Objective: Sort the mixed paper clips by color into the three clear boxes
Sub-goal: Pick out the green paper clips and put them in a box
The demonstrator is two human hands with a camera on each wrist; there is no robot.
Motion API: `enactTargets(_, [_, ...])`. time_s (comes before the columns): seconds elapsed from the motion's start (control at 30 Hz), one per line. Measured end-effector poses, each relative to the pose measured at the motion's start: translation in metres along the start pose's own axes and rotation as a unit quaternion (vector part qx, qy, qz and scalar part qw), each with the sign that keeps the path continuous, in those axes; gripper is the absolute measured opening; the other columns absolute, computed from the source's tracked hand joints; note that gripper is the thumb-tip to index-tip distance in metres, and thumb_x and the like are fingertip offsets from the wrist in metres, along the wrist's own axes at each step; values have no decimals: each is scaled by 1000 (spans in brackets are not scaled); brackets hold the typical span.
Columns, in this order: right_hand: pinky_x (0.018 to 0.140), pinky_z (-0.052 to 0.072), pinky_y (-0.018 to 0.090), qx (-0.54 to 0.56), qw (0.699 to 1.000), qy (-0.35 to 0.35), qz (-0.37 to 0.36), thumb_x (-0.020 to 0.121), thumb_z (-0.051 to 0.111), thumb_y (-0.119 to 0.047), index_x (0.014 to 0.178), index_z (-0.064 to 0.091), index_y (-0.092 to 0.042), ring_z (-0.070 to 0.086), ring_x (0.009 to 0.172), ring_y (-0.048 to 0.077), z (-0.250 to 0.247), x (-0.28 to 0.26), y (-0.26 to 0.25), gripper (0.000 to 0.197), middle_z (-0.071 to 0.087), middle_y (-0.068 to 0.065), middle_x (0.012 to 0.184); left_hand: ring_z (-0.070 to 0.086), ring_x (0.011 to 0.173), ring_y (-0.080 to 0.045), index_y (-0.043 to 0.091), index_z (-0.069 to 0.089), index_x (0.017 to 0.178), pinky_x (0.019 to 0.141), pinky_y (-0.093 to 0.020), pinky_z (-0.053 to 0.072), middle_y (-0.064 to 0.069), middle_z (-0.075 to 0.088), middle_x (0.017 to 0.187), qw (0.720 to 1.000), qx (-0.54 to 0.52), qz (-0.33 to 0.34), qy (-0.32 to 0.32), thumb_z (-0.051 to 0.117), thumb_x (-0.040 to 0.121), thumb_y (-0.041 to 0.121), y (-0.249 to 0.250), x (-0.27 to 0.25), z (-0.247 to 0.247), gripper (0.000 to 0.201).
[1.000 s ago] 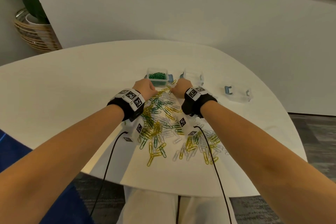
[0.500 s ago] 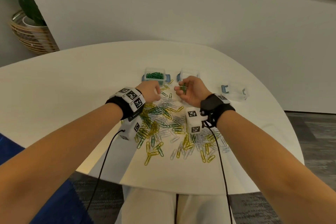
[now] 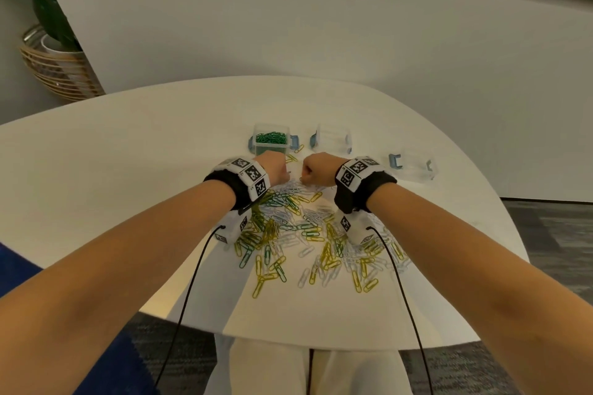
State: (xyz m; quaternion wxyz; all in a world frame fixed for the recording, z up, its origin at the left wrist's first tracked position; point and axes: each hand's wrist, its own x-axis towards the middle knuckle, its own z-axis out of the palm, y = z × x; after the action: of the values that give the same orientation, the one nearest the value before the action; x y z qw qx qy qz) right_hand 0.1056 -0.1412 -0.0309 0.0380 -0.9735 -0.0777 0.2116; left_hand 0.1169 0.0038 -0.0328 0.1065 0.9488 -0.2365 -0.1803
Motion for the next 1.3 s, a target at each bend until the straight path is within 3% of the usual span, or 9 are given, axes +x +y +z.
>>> enactTargets(0.17, [58, 35, 29, 164, 985, 47, -17, 99, 41, -25, 80, 45, -10, 41, 59, 17, -42, -7, -1, 24, 44, 2, 68, 30, 55, -16, 10, 43, 83, 51, -26, 24, -8, 40, 67, 970, -205, 40, 121, 46, 93, 8, -15, -2, -31, 11])
enactTargets(0.3, [64, 39, 30, 134, 989, 55, -24, 97, 41, -24, 74, 47, -9, 44, 58, 19, -78, 11, -25, 28, 49, 8, 68, 45, 56, -20, 10, 50, 60, 58, -28, 35, -7, 47, 59, 977, -179, -10, 118, 51, 91, 8, -27, 15, -65, 32])
enactTargets(0.4, [68, 42, 30, 66, 997, 38, -5, 92, 51, -19, 68, 53, -8, 50, 58, 21, -89, 30, -37, 27, 54, 5, 62, 55, 83, -21, 11, 63, 95, 76, -30, 44, -6, 59, 91, 989, -108, -40, 92, 57, 89, 11, -26, 23, -74, 8])
enactTargets(0.47, [81, 52, 32, 62, 998, 26, -12, 88, 61, -19, 96, 66, -4, 64, 79, 23, -94, 36, -39, 18, 69, 7, 84, 56, 101, -24, 11, 58, 113, 87, -32, 45, -6, 60, 110, 989, -90, -64, 93, 58, 88, 9, -28, 26, -75, 25])
enactTargets(0.57, [96, 49, 33, 94, 994, 46, -16, 85, 68, -13, 127, 55, -9, 62, 105, 19, -99, 35, -35, 45, 64, 3, 116, 54, 115, -26, 11, 52, 123, 93, -34, 45, -8, 58, 125, 986, -110, -70, 104, 55, 87, 5, -34, 22, -78, 36])
enactTargets(0.73, [80, 58, 33, 240, 969, 56, -6, 89, 61, -7, 109, 62, -10, 68, 85, 18, -81, 4, -23, 20, 69, 9, 103, 56, 106, -25, 10, 55, 117, 87, -32, 45, -9, 61, 119, 977, -148, -44, 145, 56, 87, 5, -34, -9, -74, 31])
enactTargets(0.9, [81, 56, 34, 118, 989, -82, -27, 84, 71, -16, 126, 54, -18, 61, 91, 22, -22, -34, -30, 45, 51, 1, 109, 53, 105, -21, 10, 58, 113, 80, -23, 36, -1, 53, 110, 998, -60, 18, 10, 61, 87, 14, -2, -45, -23, 27])
enactTargets(1.07, [73, 49, 32, 82, 996, 26, -33, 87, 63, -11, 111, 59, -10, 55, 77, 22, 13, -53, -16, 25, 57, 12, 107, 55, 101, -29, 16, 56, 110, 84, -33, 45, -11, 47, 118, 1000, -2, -4, -3, 63, 84, 12, -6, -52, 16, 27])
enactTargets(1.3, [84, 57, 37, 320, 942, 60, 76, 92, 43, 6, 93, 66, -4, 64, 75, 24, 17, -76, 37, 25, 66, 15, 90, 54, 101, -27, 14, 58, 100, 89, -37, 46, -12, 57, 113, 995, -44, -43, 76, 56, 88, 10, -29, -58, 19, 12])
